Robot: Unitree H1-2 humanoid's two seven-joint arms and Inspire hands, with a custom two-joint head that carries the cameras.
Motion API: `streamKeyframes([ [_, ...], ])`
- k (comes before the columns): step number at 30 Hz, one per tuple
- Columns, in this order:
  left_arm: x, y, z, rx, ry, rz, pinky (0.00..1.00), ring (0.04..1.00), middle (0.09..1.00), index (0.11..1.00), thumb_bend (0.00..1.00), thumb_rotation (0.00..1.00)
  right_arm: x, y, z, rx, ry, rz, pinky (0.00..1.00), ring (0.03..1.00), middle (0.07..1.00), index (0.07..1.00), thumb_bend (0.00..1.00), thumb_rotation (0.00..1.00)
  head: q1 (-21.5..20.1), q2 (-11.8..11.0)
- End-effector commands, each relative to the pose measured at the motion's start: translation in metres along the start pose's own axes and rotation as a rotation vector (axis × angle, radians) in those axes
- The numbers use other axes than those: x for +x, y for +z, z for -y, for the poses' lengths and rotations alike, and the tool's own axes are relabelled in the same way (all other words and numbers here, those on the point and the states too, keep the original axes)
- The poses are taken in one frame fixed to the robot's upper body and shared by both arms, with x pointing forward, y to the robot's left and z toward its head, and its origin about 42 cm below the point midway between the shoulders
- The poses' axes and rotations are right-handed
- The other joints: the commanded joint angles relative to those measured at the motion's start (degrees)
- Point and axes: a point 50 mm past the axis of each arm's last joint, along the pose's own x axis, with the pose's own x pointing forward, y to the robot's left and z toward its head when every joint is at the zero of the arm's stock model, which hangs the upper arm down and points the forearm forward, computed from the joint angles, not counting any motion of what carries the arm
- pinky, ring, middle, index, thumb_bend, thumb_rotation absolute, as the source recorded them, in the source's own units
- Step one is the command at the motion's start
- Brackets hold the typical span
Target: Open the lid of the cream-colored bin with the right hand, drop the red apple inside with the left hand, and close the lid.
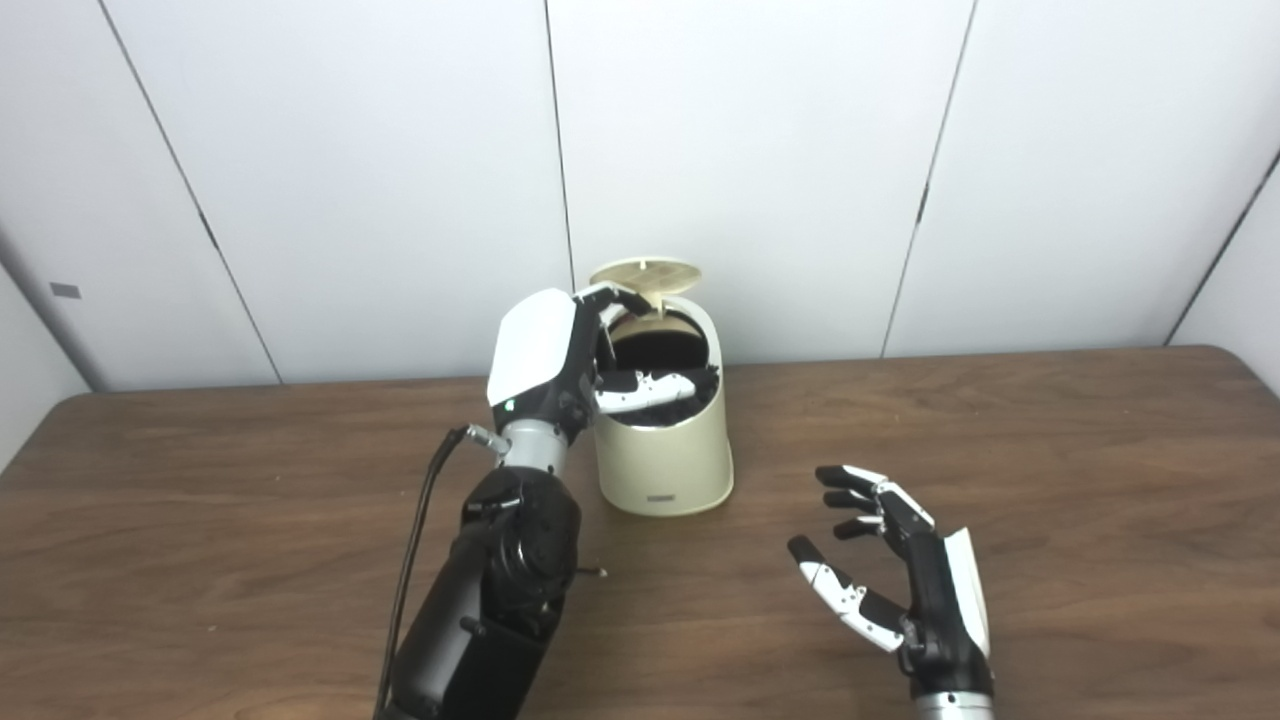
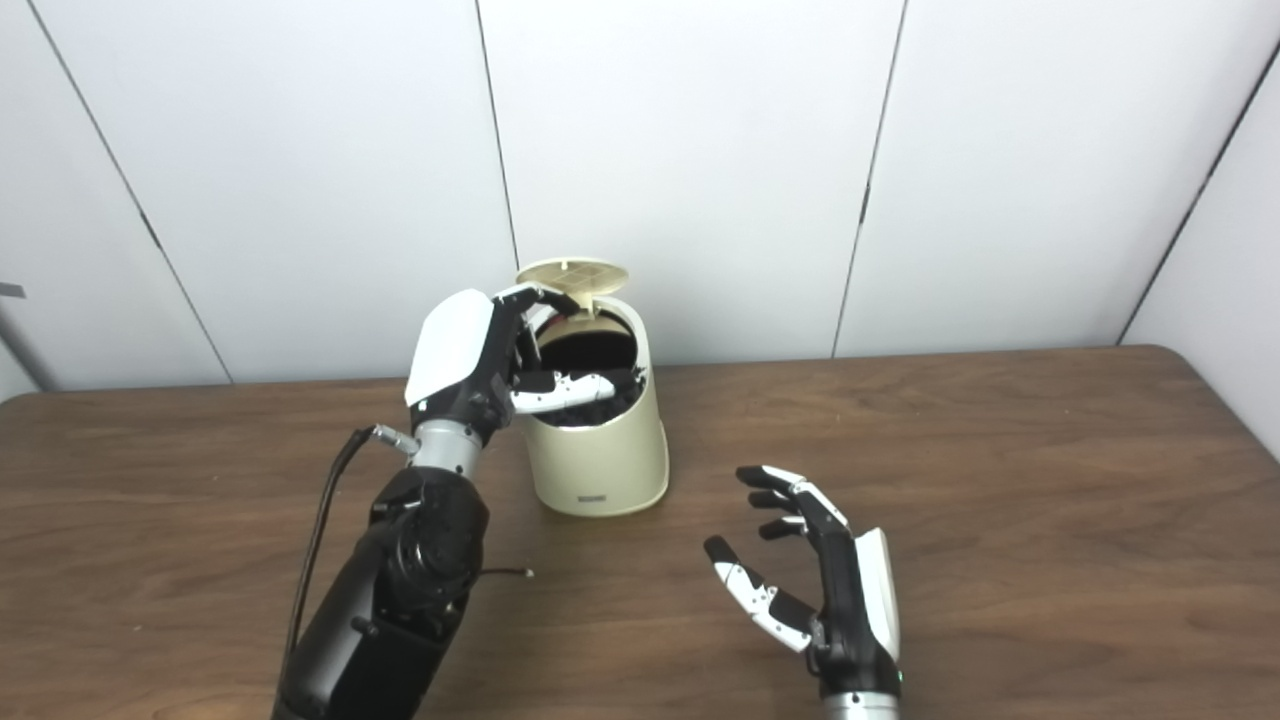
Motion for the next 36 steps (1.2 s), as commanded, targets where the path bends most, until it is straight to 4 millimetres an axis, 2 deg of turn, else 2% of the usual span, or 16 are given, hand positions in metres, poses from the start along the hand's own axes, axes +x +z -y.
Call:
streamKeyframes([
  [1,0.01,0.02,-0.016,0.004,0.057,0.071,0.04,0.082,0.151,0.692,1.0,0.49,0.007,0.01,-0.002,0.015,-0.017,0.052,0.58,0.705,0.73,0.684,0.25,0.22,-0.02,0.07],
  [8,0.009,0.025,-0.023,-0.027,0.067,0.078,0.05,0.098,0.174,0.689,1.0,0.48,0.007,0.009,-0.002,0.021,-0.018,0.044,0.57,0.706,0.728,0.683,0.26,0.2,0.08,0.08],
  [14,0.008,0.032,-0.032,-0.055,0.099,0.105,0.04,0.089,0.156,0.658,1.0,0.44,0.007,0.009,-0.003,0.018,-0.018,0.051,0.58,0.711,0.73,0.69,0.25,0.2,0.27,0.13],
  [16,0.006,0.034,-0.037,-0.065,0.107,0.112,0.06,0.119,0.201,0.655,1.0,0.44,0.008,0.008,-0.003,0.018,-0.017,0.05,0.58,0.708,0.729,0.692,0.25,0.2,0.31,0.09],
  [18,0.004,0.036,-0.041,-0.067,0.111,0.115,0.09,0.161,0.293,0.647,1.0,0.44,0.008,0.008,-0.003,0.018,-0.016,0.05,0.58,0.706,0.727,0.689,0.25,0.2,0.35,0.08],
  [20,0.001,0.037,-0.046,-0.048,0.122,0.12,0.11,0.19,0.313,0.623,1.0,0.44,0.008,0.007,-0.003,0.02,-0.015,0.049,0.58,0.708,0.728,0.687,0.26,0.23,0.25,-0.07],
  [21,0.0,0.037,-0.047,-0.036,0.128,0.122,0.19,0.285,0.391,0.593,1.0,0.45,0.009,0.007,-0.003,0.022,-0.016,0.05,0.58,0.711,0.73,0.687,0.26,0.23,0.25,-0.13],
  [24,-0.006,0.035,-0.053,-0.029,0.137,0.121,0.32,0.409,0.491,0.521,1.0,0.46,0.009,0.007,-0.004,0.027,-0.019,0.05,0.59,0.713,0.73,0.689,0.26,0.22,0.38,-0.06],
  [27,-0.012,0.033,-0.059,-0.043,0.146,0.119,0.3,0.372,0.445,0.473,1.0,0.44,0.01,0.008,-0.004,0.024,-0.022,0.049,0.57,0.705,0.729,0.689,0.26,0.22,0.32,-0.12],
  [31,-0.024,0.031,-0.071,-0.092,0.145,0.122,0.29,0.368,0.435,0.456,1.0,0.42,0.012,0.008,-0.004,0.032,-0.021,0.055,0.59,0.711,0.731,0.695,0.26,0.21,0.3,-0.22],
  [36,-0.042,0.029,-0.086,-0.27,0.111,0.106,0.32,0.392,0.444,0.449,1.0,0.35,0.013,0.008,-0.003,0.029,-0.027,0.053,0.59,0.714,0.731,0.696,0.26,0.23,0.41,-0.4],
])
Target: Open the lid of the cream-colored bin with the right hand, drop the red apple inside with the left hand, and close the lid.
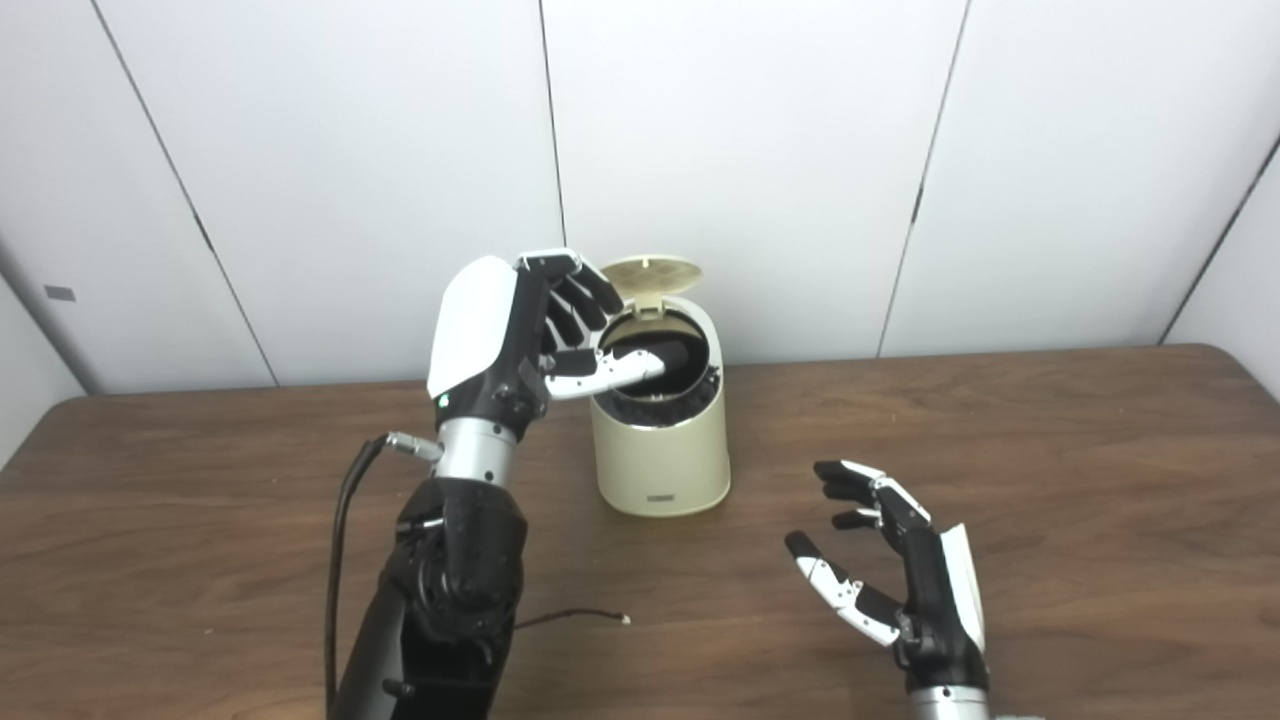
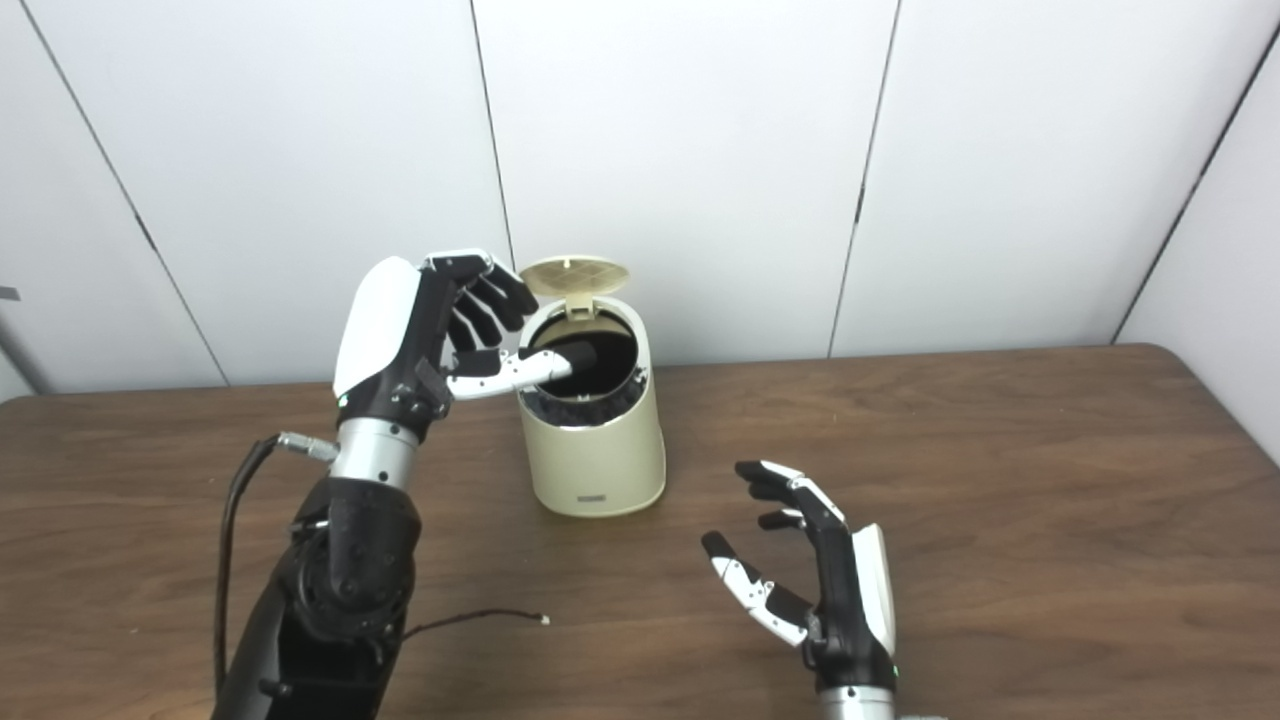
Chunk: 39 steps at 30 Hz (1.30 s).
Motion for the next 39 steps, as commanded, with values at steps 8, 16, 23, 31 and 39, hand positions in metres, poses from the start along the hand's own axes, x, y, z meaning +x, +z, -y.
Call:
streamKeyframes([
  [8,-0.022,0.01,-0.029,-0.202,0.004,0.054,0.33,0.388,0.44,0.458,0.96,0.3,0.015,0.011,0.003,0.015,-0.023,0.076,0.58,0.705,0.733,0.699,0.26,0.16,0.22,-0.23],
  [16,-0.044,-0.024,-0.025,-0.479,0.191,0.036,0.56,0.638,0.639,0.612,0.22,0.43,0.04,0.029,0.025,-0.116,-0.043,0.24,0.61,0.719,0.749,0.71,0.29,0.28,-0.43,-0.86],
  [23,-0.061,-0.06,-0.001,-0.641,0.206,-0.054,0.65,0.718,0.72,0.703,0.23,0.6,0.084,0.064,0.046,-0.292,-0.025,0.492,0.65,0.77,0.803,0.79,0.38,0.49,-1.16,-1.24],
  [31,-0.057,-0.07,0.008,-0.639,0.215,-0.087,0.63,0.686,0.701,0.685,0.3,0.61,0.122,0.132,0.045,-0.441,0.023,0.618,0.75,0.855,0.87,0.853,0.52,0.8,-1.16,-1.8],
  [39,-0.055,-0.073,0.013,-0.623,0.216,-0.119,0.62,0.696,0.705,0.687,0.29,0.65,0.151,0.178,0.03,-0.566,0.142,0.616,0.89,0.947,0.94,0.907,0.65,0.92,-1.31,-2.17],
])
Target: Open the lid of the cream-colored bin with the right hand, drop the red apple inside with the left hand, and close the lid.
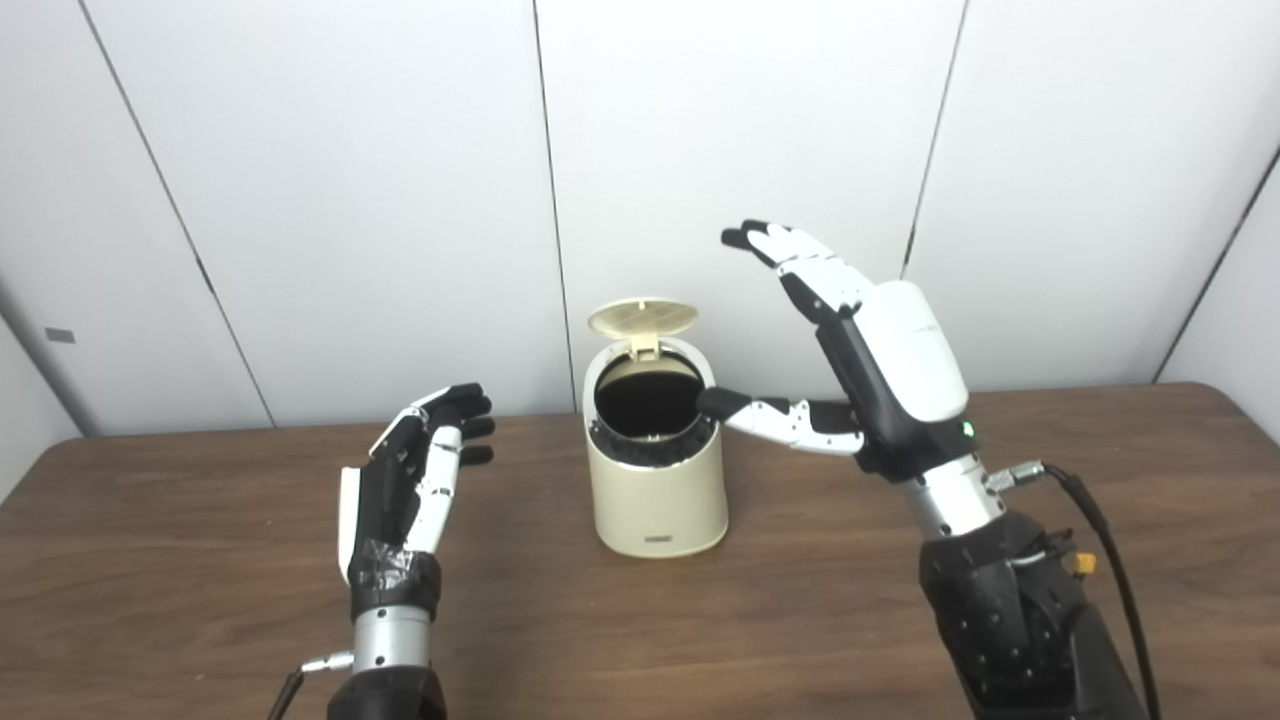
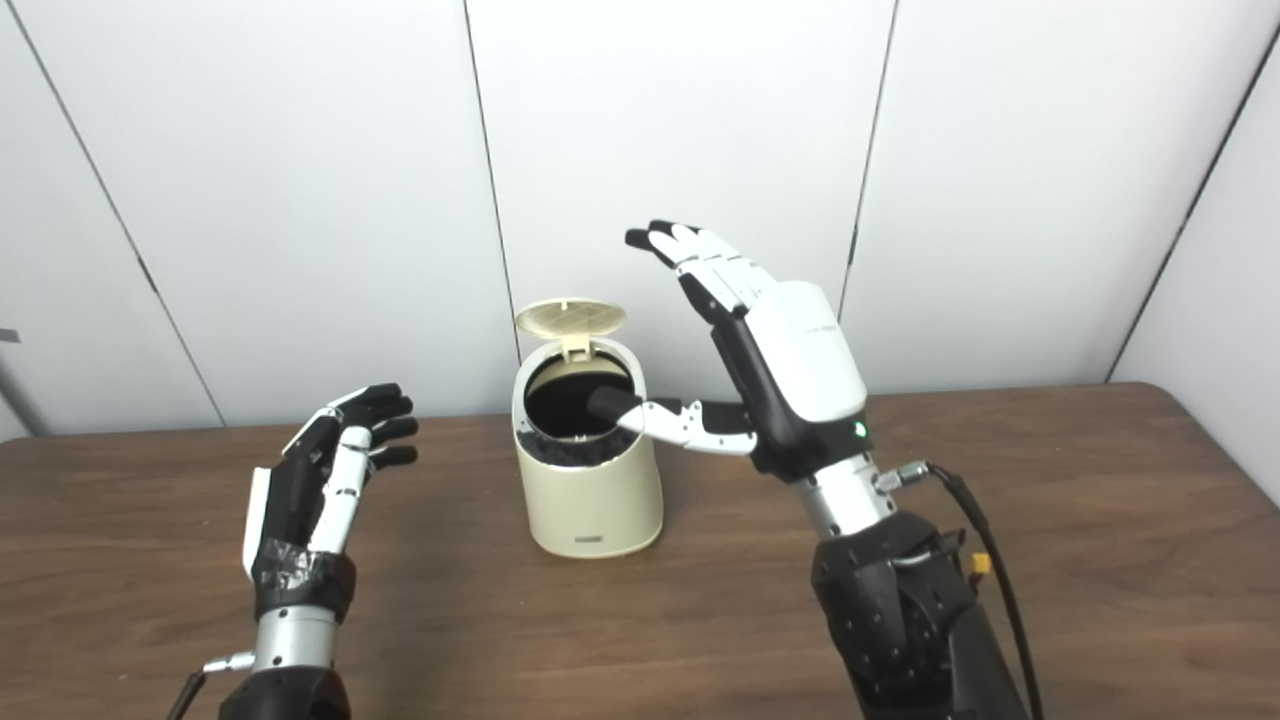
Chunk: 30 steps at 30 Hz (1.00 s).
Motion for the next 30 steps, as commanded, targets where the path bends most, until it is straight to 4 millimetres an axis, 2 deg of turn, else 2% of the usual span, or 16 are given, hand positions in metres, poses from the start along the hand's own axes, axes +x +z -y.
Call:
streamKeyframes([
  [1,0.01,0.011,0.009,-0.003,-0.017,0.066,0.62,0.701,0.708,0.689,0.29,0.66,0.023,0.014,0.015,-0.045,-0.004,0.055,0.88,0.95,0.942,0.908,0.67,0.91,-0.11,-0.09],
  [3,0.011,0.01,0.01,0.006,-0.018,0.063,0.62,0.706,0.711,0.69,0.28,0.68,0.033,0.017,0.014,-0.062,0.046,0.065,0.84,0.944,0.937,0.898,0.75,0.89,-0.01,-0.19],
  [6,0.013,0.009,0.013,0.004,-0.018,0.058,0.63,0.708,0.713,0.692,0.27,0.68,0.046,0.018,0.011,-0.059,0.105,0.082,0.84,0.949,0.934,0.894,0.8,0.87,0.26,-0.3],
  [11,0.013,0.009,0.015,0.004,-0.016,0.061,0.62,0.702,0.711,0.687,0.27,0.67,0.065,0.017,0.002,-0.051,0.199,0.08,0.83,0.935,0.93,0.892,0.83,0.8,0.41,-0.56],
  [19,0.011,0.013,0.015,0.012,-0.011,0.069,0.62,0.705,0.707,0.686,0.28,0.67,0.084,0.009,-0.019,-0.045,0.347,0.062,0.85,0.909,0.93,0.895,0.92,0.86,0.88,-0.28],
  [24,0.008,0.02,0.014,-0.015,-0.011,0.077,0.61,0.702,0.705,0.681,0.3,0.69,0.09,0.006,-0.03,-0.033,0.396,0.048,0.84,0.912,0.927,0.888,0.93,0.87,0.88,0.14],
  [27,0.006,0.025,0.012,-0.026,-0.007,0.082,0.65,0.717,0.712,0.689,0.34,0.74,0.091,0.007,-0.032,-0.044,0.415,0.045,0.86,0.921,0.934,0.897,0.91,0.88,0.99,0.37],
  [30,0.005,0.031,0.01,-0.049,-0.008,0.078,0.66,0.722,0.712,0.69,0.34,0.75,0.091,0.009,-0.033,-0.046,0.418,0.041,0.86,0.921,0.937,0.896,0.89,0.9,0.67,0.67],
])
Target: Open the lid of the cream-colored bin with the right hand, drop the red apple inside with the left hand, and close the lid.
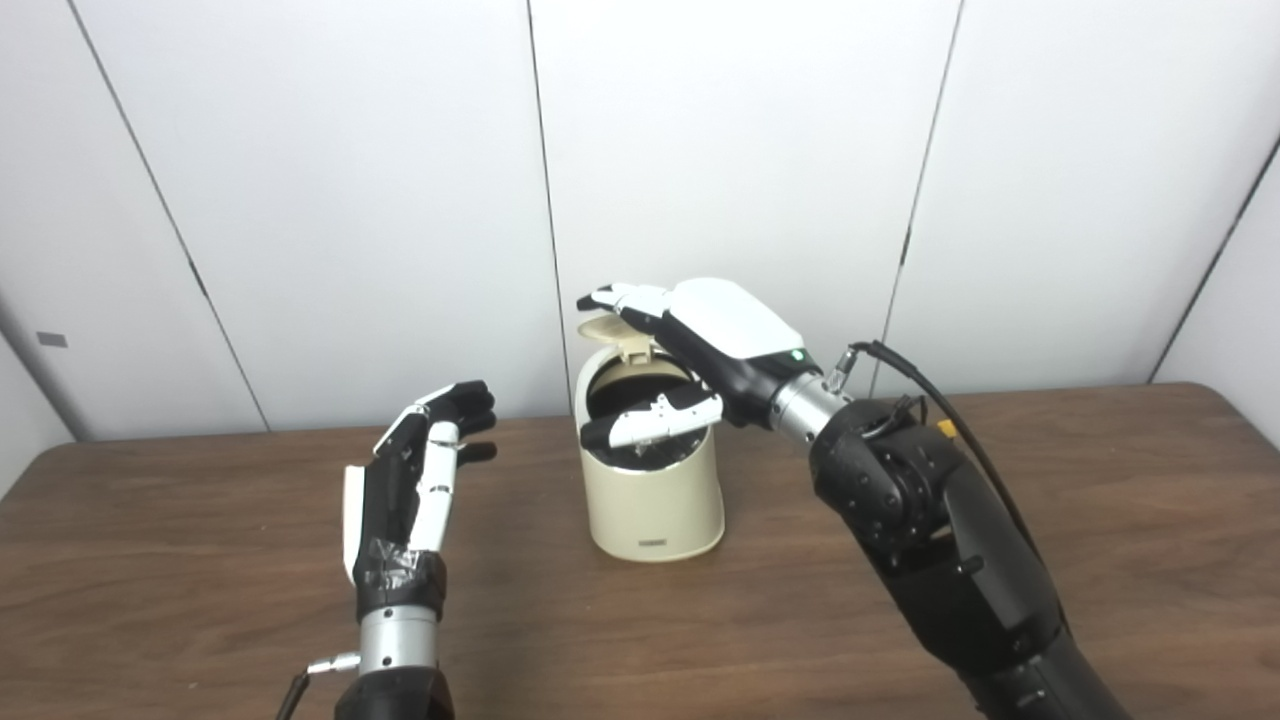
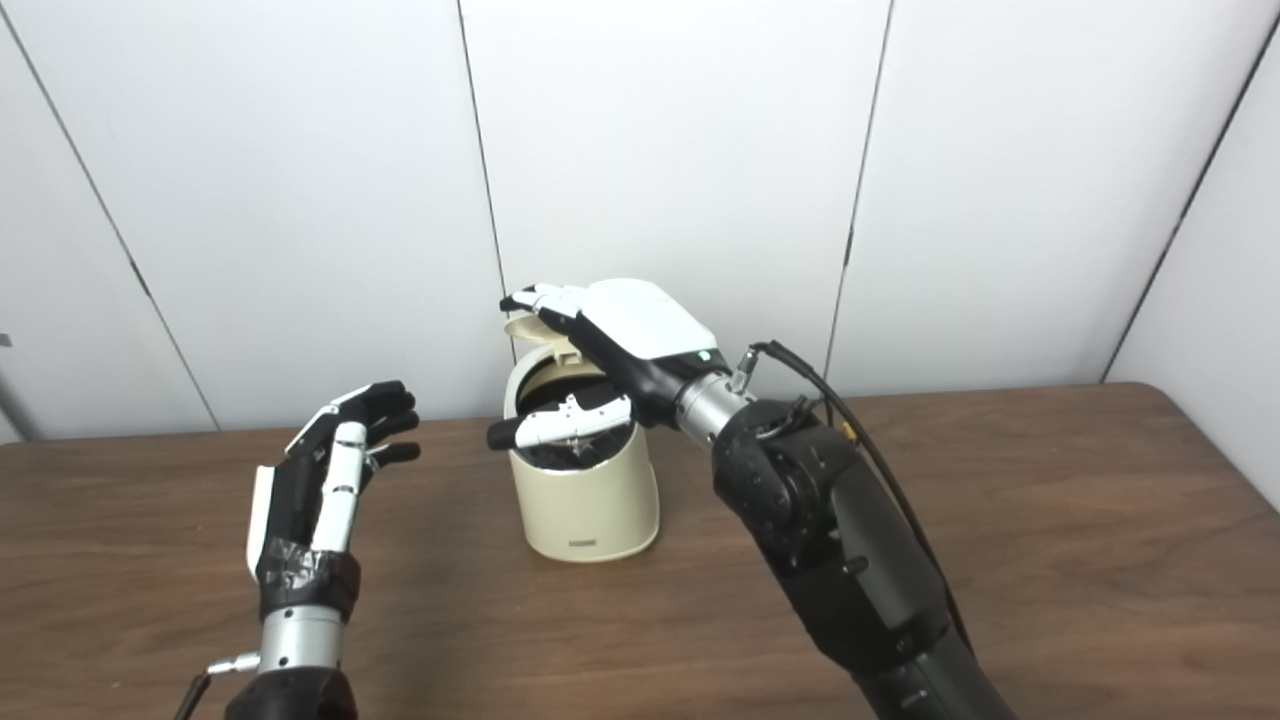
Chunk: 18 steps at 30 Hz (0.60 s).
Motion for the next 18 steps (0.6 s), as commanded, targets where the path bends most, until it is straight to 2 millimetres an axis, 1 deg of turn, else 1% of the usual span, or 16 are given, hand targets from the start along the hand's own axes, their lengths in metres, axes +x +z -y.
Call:
streamKeyframes([
  [1,0.006,0.019,0.003,-0.037,-0.013,0.062,0.67,0.72,0.71,0.689,0.34,0.75,0.008,0.013,0.026,-0.03,-0.07,0.037,0.85,0.919,0.936,0.896,0.88,0.9,-0.03,0.06],
  [4,0.005,0.024,0.002,-0.059,-0.012,0.055,0.66,0.711,0.702,0.683,0.34,0.74,0.001,0.017,0.022,0.0,-0.086,0.043,0.86,0.918,0.935,0.897,0.85,0.89,-0.06,0.19],
  [8,0.004,0.029,0.001,-0.061,-0.012,0.05,0.65,0.708,0.702,0.685,0.33,0.74,-0.007,0.022,0.018,0.036,-0.113,0.06,0.85,0.91,0.928,0.89,0.85,0.88,-0.39,0.69],
  [15,0.003,0.032,0.0,-0.06,-0.018,0.049,0.63,0.708,0.709,0.692,0.33,0.74,-0.025,0.032,0.012,0.077,-0.151,0.065,0.83,0.887,0.906,0.875,0.86,0.92,-0.62,1.3],
  [18,0.004,0.033,-0.001,-0.059,-0.021,0.052,0.64,0.713,0.712,0.693,0.34,0.73,-0.032,0.037,0.009,0.105,-0.156,0.063,0.82,0.88,0.895,0.866,0.86,0.92,-0.75,1.68],
])
